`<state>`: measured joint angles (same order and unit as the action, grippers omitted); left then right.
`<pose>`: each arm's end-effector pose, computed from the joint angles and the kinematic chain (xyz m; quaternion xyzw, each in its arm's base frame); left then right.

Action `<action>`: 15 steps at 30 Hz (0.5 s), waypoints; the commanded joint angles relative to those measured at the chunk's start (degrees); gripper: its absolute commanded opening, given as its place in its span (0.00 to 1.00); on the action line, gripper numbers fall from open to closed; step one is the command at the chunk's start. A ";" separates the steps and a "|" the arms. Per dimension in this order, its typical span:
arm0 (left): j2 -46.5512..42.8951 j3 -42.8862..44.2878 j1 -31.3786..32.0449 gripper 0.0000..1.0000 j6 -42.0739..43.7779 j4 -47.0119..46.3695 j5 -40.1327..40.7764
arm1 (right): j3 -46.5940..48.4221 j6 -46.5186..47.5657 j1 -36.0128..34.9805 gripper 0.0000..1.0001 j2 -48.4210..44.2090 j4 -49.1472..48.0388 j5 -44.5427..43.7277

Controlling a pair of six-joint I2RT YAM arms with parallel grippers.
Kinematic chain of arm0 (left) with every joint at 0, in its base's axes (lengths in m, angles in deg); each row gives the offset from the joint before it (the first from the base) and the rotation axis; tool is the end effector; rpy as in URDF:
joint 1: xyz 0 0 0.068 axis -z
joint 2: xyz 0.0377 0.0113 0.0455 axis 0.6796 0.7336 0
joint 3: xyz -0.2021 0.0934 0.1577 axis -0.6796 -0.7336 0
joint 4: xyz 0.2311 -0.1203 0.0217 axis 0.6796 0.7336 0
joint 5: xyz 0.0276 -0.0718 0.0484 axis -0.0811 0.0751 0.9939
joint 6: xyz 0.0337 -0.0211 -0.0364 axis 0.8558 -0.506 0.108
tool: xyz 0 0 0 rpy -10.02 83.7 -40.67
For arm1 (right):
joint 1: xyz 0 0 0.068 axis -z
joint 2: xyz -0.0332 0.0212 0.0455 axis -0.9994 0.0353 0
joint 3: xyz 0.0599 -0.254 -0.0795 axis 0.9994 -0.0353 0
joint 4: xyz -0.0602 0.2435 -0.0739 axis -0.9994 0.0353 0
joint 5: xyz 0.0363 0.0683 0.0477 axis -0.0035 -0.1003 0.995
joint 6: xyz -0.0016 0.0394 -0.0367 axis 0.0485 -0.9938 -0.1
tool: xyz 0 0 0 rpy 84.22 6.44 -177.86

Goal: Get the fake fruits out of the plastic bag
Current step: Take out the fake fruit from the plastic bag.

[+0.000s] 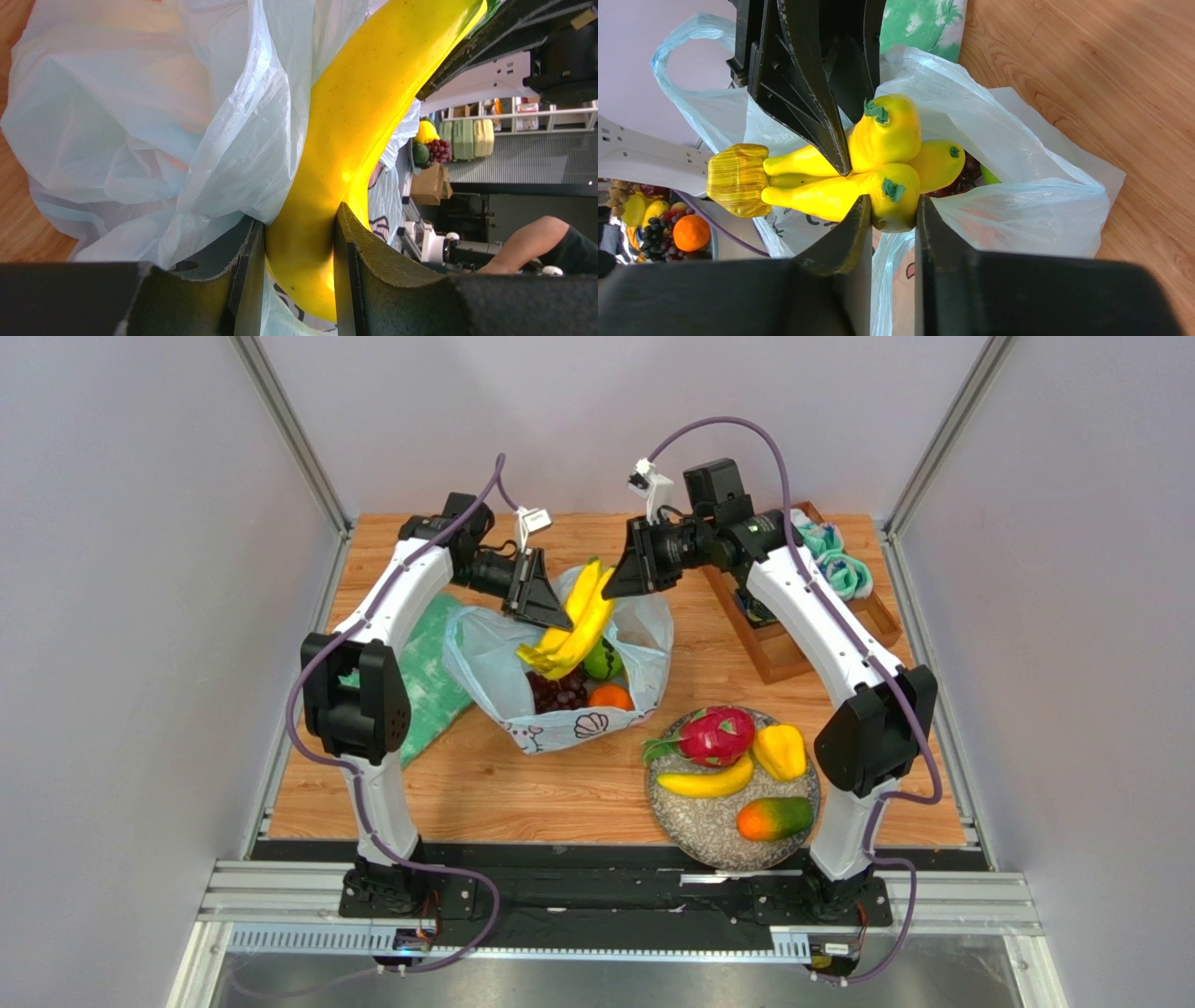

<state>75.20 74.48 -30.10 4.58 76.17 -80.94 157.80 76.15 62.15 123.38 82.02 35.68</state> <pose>0.3817 -0.1202 0.2952 0.2183 0.7892 -0.5651 0.1008 0.3573 0.1986 0.3755 -0.2732 0.8241 0.4132 0.2749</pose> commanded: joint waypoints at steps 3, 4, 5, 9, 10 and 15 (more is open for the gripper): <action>-4.14 3.56 -0.14 0.37 0.98 1.50 1.55 | 10.10 3.10 -0.46 0.00 1.62 -0.83 1.72; -4.14 4.61 -0.40 0.41 0.98 1.41 1.73 | 11.34 3.89 -0.46 0.00 1.63 -0.39 1.55; -4.14 5.23 -1.10 0.43 0.46 1.32 2.00 | 12.75 5.21 -0.37 0.00 1.63 0.22 1.37; -5.46 9.36 -4.00 0.72 -2.18 0.36 2.09 | 17.94 7.59 0.25 0.00 0.49 2.69 -0.65; -6.16 10.84 -4.62 0.83 -2.70 -0.08 1.65 | 18.99 7.59 0.42 0.00 -0.04 2.86 -1.26; -12.22 13.23 -6.38 0.89 -4.11 -3.41 0.33 | 19.27 15.22 0.69 0.00 -4.51 4.97 -5.91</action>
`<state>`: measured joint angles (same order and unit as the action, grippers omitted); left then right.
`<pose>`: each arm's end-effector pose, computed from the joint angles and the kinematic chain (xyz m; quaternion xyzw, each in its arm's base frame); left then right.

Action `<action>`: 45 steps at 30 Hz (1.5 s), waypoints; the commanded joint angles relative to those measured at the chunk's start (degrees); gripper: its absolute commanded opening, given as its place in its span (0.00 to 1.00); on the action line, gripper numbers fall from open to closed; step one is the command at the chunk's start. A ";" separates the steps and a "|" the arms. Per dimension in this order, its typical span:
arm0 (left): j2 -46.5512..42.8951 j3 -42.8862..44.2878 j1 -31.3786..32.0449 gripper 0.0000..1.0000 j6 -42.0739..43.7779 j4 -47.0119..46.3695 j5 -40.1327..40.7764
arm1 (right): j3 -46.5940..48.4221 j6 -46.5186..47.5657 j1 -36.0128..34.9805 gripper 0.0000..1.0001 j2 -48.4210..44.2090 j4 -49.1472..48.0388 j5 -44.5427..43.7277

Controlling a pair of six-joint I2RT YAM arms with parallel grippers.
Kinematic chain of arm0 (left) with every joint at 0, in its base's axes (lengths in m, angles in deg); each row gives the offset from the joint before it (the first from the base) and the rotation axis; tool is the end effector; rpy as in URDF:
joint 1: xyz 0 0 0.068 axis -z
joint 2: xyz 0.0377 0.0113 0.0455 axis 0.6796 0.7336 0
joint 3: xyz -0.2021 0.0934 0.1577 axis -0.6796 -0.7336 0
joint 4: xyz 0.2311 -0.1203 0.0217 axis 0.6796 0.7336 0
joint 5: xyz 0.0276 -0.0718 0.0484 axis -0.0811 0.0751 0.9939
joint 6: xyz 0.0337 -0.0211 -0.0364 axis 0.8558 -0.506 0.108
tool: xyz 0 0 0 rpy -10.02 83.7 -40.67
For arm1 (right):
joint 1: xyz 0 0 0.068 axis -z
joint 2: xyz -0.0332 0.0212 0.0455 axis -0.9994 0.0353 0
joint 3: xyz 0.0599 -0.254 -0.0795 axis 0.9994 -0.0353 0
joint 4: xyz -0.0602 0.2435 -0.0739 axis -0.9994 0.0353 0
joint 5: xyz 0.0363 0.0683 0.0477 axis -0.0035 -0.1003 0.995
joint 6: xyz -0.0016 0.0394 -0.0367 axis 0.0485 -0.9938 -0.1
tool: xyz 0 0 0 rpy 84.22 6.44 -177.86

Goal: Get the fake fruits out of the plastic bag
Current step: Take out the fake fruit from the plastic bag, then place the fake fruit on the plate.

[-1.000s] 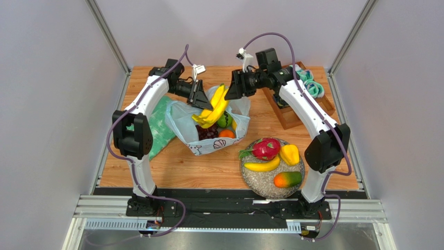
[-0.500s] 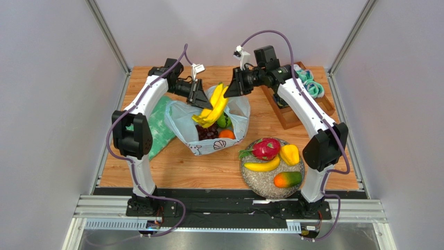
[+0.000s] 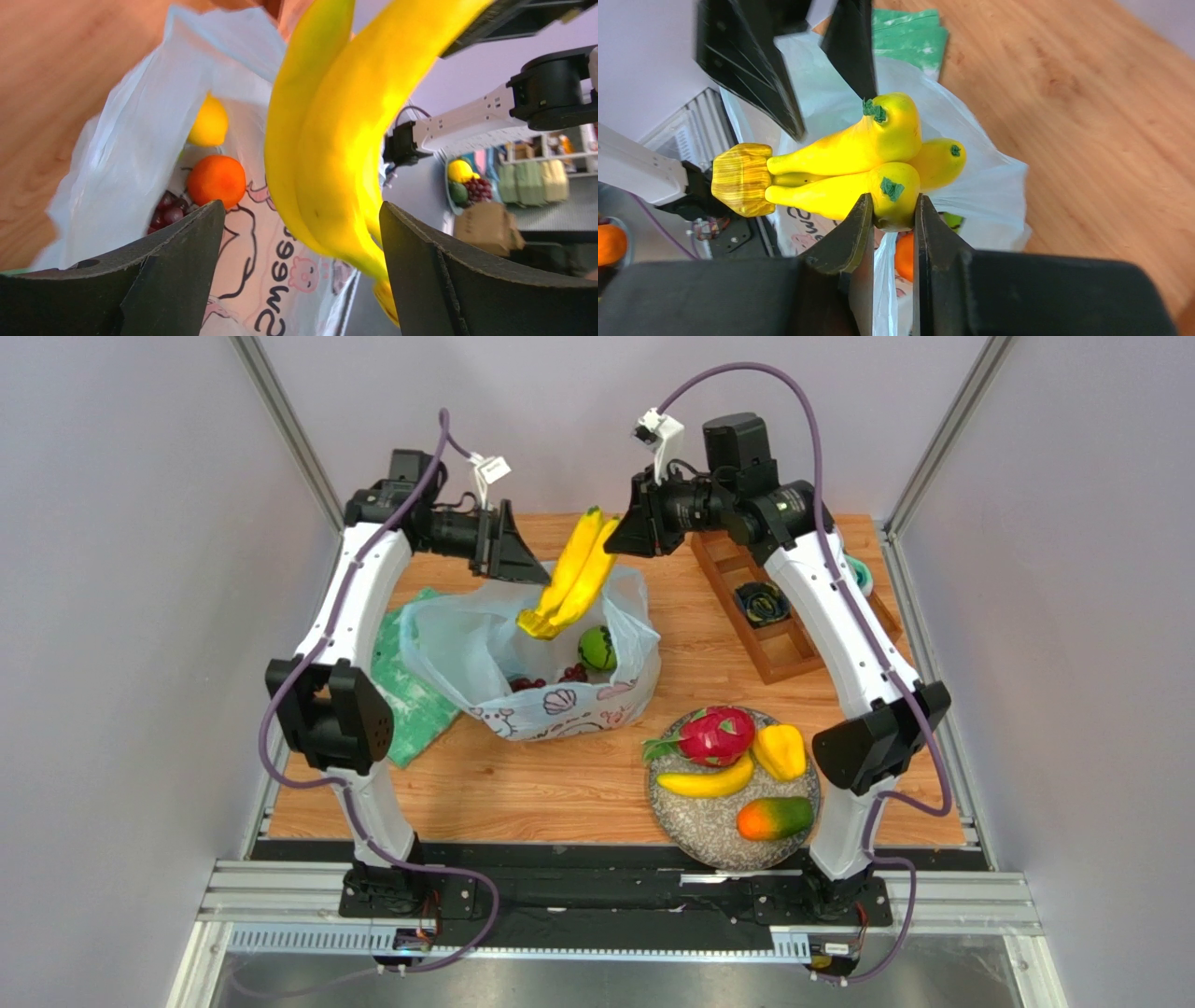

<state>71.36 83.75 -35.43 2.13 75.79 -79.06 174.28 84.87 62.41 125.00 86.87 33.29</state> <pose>0.3828 -0.0827 0.3659 0.2238 0.7839 -0.5385 0.2132 0.3507 0.1921 0.4462 -0.3432 0.7679 0.3769 0.3879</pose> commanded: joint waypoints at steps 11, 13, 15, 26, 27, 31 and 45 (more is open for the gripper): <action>-16.98 0.54 -1.05 0.89 -4.40 -9.03 2.12 | -3.71 19.33 2.79 0.00 -21.15 4.76 -22.87; -18.83 -1.73 -1.05 0.89 -2.73 -9.03 4.15 | -4.15 22.59 3.24 0.00 -23.53 7.58 -25.51; -21.64 -3.15 -1.05 0.89 -2.46 -9.64 6.61 | -4.77 27.69 3.24 0.00 -26.35 13.29 -28.92; -29.04 -9.04 -1.05 0.88 -0.70 -13.60 10.58 | -19.72 43.70 2.80 0.00 -33.24 41.74 -16.31; -28.95 -9.22 -1.05 0.88 -0.53 -13.16 10.75 | -19.63 43.35 2.36 0.00 -31.82 43.87 -11.68; -29.74 -10.89 -1.05 0.88 0.44 -12.72 11.28 | -29.01 48.50 -9.37 0.00 -30.22 44.78 -11.27; -38.44 -19.94 -1.05 0.87 4.75 -10.00 14.36 | -41.68 53.37 -29.11 0.00 -16.61 45.12 -26.12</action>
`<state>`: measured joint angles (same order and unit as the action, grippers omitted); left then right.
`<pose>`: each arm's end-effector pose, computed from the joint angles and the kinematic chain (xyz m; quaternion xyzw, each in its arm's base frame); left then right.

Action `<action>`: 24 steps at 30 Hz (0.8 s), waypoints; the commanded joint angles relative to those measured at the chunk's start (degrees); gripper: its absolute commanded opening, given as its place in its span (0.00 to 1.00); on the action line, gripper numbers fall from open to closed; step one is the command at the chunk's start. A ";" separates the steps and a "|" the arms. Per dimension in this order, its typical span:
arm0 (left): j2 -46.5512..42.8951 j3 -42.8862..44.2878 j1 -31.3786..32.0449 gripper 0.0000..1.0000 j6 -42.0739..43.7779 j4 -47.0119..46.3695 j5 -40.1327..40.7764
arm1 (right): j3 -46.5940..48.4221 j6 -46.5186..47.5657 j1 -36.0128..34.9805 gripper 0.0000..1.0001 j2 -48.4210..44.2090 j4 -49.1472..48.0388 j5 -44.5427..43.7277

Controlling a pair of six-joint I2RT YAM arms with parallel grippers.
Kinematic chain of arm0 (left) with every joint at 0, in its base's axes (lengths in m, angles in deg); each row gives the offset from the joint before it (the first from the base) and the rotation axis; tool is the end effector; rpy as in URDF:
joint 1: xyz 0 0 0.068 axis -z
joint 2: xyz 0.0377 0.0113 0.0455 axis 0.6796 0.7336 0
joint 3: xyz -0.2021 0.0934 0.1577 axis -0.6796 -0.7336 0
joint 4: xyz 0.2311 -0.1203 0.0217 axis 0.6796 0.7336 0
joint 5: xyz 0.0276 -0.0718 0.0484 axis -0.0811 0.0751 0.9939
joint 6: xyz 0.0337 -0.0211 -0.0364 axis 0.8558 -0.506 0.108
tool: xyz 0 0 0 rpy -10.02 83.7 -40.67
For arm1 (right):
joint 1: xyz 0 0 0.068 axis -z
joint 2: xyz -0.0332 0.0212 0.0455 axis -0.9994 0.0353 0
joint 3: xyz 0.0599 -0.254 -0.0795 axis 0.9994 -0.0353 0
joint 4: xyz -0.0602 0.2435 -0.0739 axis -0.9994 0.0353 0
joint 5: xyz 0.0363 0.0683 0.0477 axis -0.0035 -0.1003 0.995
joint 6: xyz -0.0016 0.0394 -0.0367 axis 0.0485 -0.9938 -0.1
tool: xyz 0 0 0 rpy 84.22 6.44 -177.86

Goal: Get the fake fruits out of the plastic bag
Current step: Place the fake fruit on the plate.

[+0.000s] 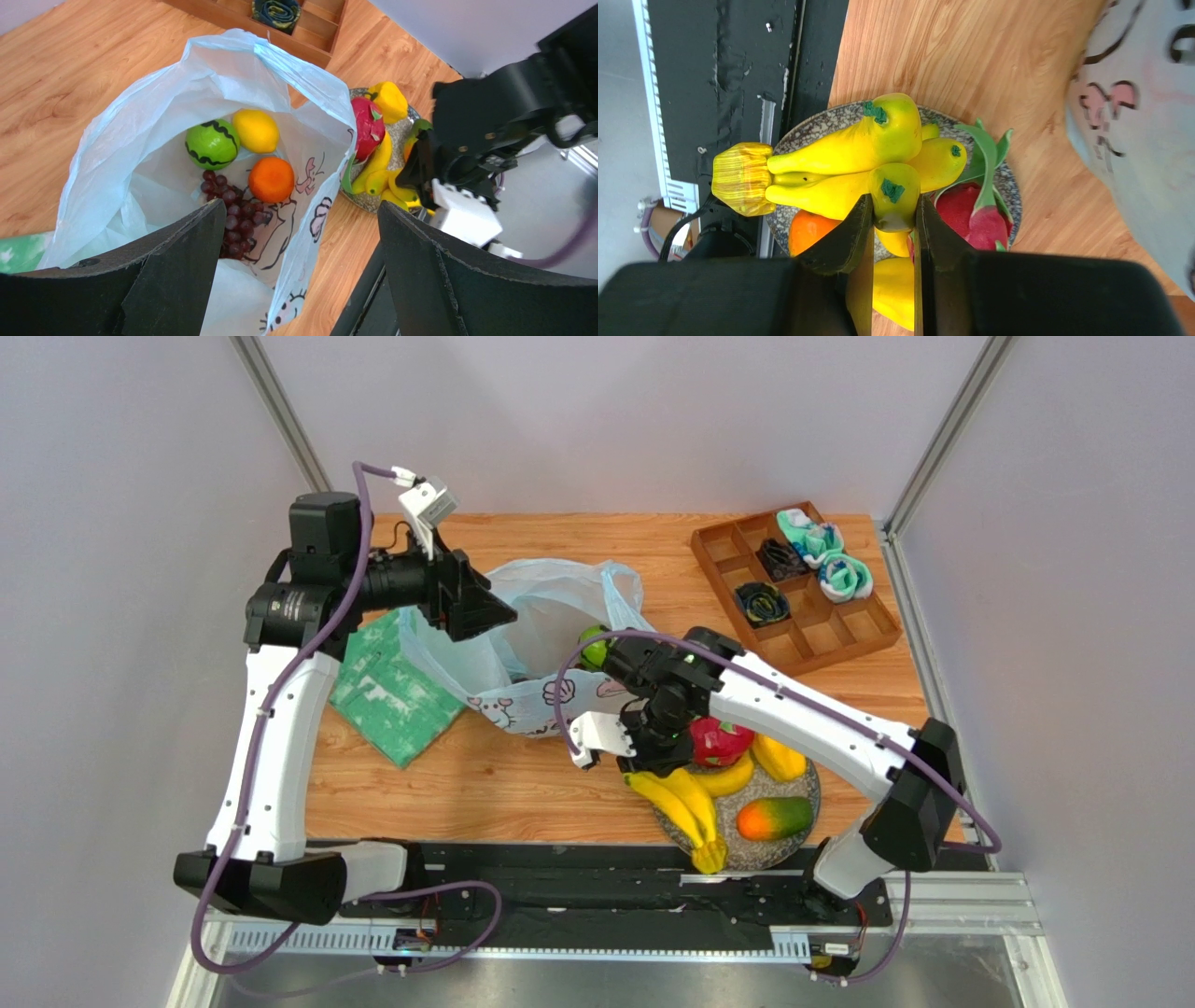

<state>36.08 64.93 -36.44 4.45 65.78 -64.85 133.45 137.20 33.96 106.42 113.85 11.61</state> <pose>0.2289 -0.0541 0.4573 0.2940 0.7535 -0.3920 0.4384 0.1565 0.2326 0.3145 -0.8009 0.5766 0.1428 0.0761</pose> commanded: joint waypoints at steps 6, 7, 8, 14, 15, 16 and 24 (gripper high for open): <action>-4.75 -2.62 -0.04 0.88 2.69 0.37 0.15 | -1.91 1.75 -1.35 0.01 5.05 17.89 -9.28; -4.66 -2.53 -0.04 0.88 2.69 0.45 0.15 | -2.09 1.31 -2.05 0.01 6.44 18.15 -10.15; -4.48 -2.44 -0.04 0.88 2.61 0.45 0.15 | -2.35 0.61 -2.49 0.02 7.15 18.15 -11.90; -3.34 -1.65 -0.04 0.87 2.08 0.45 -1.17 | -2.18 -0.19 -3.28 0.27 8.83 18.07 -11.92; -3.08 -1.56 -0.04 0.88 1.99 0.45 -1.17 | -2.17 -0.19 -3.20 0.30 8.48 17.98 -12.01; -2.90 -1.48 -0.04 0.88 1.99 0.45 -1.52 | -2.09 -0.36 -3.20 0.49 8.31 17.98 -12.10; -1.58 -0.77 -0.04 0.88 1.03 0.10 -3.10 | 3.01 -2.21 -3.20 0.78 1.65 15.97 -9.11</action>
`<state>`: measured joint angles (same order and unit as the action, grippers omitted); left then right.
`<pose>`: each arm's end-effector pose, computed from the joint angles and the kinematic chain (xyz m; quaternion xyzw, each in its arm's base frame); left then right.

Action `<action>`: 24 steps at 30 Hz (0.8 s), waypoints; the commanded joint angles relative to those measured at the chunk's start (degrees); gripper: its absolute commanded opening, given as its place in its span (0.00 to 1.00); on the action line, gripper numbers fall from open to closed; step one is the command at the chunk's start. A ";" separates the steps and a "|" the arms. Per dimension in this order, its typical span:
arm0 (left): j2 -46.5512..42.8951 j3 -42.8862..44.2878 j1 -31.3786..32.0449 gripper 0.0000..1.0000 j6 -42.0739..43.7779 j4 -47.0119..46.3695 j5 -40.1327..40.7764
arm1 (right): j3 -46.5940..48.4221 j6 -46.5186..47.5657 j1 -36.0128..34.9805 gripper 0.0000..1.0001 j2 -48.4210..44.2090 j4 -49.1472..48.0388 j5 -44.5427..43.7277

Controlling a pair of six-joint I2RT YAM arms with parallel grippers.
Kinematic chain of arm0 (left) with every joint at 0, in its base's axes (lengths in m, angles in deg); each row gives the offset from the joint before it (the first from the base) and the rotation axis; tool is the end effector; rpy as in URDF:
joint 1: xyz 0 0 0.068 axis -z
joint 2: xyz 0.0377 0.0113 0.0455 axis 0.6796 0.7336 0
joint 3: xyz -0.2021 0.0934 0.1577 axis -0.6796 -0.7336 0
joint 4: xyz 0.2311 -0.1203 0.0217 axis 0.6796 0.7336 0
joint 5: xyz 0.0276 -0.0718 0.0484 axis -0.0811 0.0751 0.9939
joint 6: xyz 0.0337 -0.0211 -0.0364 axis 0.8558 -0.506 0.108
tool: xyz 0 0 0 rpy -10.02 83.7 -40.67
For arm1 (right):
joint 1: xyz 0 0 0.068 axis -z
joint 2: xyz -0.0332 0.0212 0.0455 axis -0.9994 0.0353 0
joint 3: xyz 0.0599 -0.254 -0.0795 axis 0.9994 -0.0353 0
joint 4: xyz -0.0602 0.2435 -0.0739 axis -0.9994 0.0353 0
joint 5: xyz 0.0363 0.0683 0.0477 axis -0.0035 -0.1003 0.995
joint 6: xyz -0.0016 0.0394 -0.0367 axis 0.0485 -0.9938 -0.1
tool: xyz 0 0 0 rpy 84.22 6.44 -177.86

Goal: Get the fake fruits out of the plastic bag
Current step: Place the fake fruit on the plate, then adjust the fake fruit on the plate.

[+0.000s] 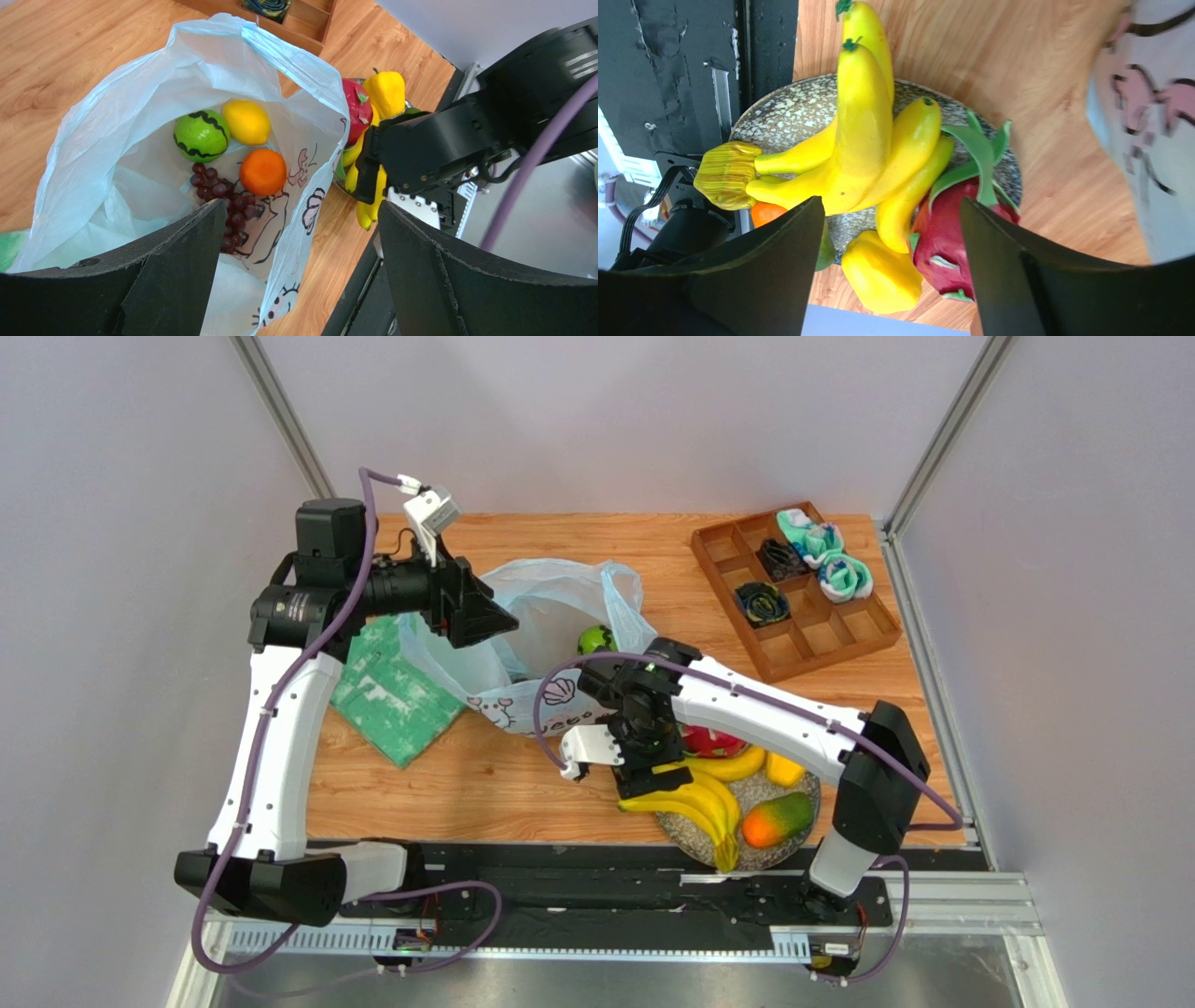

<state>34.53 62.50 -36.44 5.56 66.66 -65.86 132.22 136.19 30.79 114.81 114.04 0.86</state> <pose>0.2223 -0.0538 0.4496 0.2995 0.7541 -0.3979 0.4282 0.1619 0.2575 0.2677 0.8147 -0.5777 -0.0490 0.0097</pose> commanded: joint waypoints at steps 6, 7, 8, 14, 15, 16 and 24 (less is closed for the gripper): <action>-0.38 -0.98 -0.04 0.87 -0.18 -1.38 -0.87 | -8.57 -4.44 -0.03 1.00 -22.46 0.60 3.75; -0.38 -1.50 -0.04 0.87 -0.53 -1.39 -0.95 | -13.12 -5.33 -0.12 1.00 -24.24 -0.75 4.54; -0.29 -1.60 -0.04 0.87 -0.96 -1.39 -0.87 | -14.56 -6.38 -0.12 0.99 -27.04 -1.98 5.07; -0.91 -3.09 -0.04 0.86 -0.97 -1.65 -0.78 | -25.45 2.54 -0.38 0.87 -40.75 -2.88 6.48; -0.91 -3.44 -0.04 0.86 -0.97 -1.56 -0.78 | -26.43 4.92 -0.47 0.86 -42.35 -3.48 6.57; -0.82 -3.88 0.04 0.86 -1.06 -1.56 -0.69 | -27.31 9.64 -0.73 0.85 -43.67 -3.84 7.09; -0.91 -5.02 0.04 0.85 -0.79 -0.77 -0.43 | -34.87 19.10 -13.38 0.76 -44.13 -8.57 5.77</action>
<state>34.86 57.52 -36.44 4.60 66.42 -65.75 100.36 148.72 22.46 68.54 110.96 6.52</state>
